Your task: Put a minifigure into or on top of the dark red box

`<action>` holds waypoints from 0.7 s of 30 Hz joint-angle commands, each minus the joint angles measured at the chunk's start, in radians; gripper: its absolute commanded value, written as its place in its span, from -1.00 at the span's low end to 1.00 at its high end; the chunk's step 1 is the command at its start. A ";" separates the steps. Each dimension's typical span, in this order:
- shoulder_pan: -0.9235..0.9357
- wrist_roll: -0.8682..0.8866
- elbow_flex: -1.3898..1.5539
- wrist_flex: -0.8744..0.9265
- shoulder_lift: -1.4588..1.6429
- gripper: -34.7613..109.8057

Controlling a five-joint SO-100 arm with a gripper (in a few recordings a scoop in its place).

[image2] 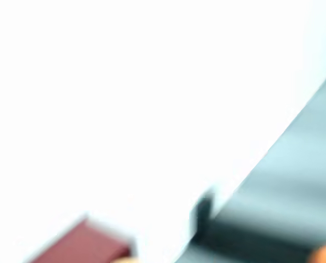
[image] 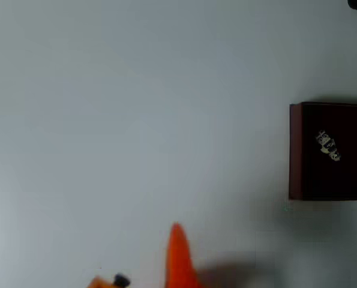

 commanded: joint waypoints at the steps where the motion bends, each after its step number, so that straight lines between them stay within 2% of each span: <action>1: -0.218 0.031 0.124 -0.072 0.127 -0.46; 5: -0.364 0.046 0.328 -0.173 0.279 -0.52; 10: -0.529 -0.046 0.569 -0.287 0.310 -0.52; 16: -0.629 -0.114 0.666 -0.209 0.344 -0.47; 21: -0.658 -0.138 0.781 -0.219 0.373 -0.47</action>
